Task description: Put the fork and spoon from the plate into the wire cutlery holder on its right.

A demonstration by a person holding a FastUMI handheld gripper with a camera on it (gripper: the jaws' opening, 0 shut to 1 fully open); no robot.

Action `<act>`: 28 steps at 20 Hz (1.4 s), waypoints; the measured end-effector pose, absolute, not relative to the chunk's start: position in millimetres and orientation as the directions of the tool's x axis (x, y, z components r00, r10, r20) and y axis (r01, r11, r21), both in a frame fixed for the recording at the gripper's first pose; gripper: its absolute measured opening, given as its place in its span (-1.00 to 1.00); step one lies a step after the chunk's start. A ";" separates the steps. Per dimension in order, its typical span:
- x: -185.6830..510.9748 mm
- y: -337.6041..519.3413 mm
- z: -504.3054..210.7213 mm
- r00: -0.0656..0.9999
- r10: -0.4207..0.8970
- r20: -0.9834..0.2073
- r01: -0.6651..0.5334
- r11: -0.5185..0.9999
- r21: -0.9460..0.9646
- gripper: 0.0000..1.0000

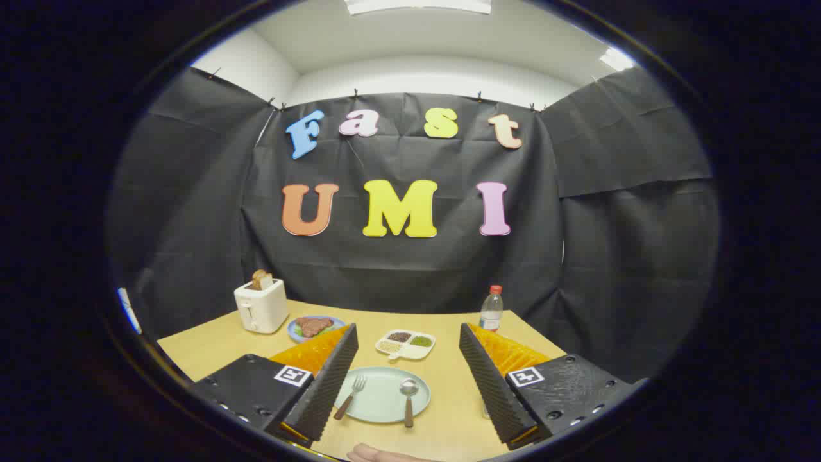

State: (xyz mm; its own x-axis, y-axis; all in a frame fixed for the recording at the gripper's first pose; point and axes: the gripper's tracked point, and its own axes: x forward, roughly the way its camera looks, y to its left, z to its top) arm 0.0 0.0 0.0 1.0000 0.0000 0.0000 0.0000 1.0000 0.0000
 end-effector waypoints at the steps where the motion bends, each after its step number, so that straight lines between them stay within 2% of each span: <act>1: 0.8 0.4 -1.2 1.000 0.002 -0.006 -0.002 1.000 0.001 0.90; 9: 17.2 -12.8 -7.2 0.998 -0.031 -0.046 0.030 0.999 -0.014 0.90; 13: 36.4 -12.1 -21.8 0.993 -0.015 -0.120 0.012 1.000 -0.025 0.90; 21: 84.9 -1.6 -68.2 0.932 0.028 -0.361 -0.050 0.997 -0.052 0.90; 28: 115.5 3.3 -130.7 0.774 0.064 -0.630 -0.101 0.995 -0.023 0.81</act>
State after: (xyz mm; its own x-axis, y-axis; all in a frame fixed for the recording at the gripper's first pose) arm 115.5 3.3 -130.7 0.7738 0.0636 -0.6302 -0.1005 0.9947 -0.0230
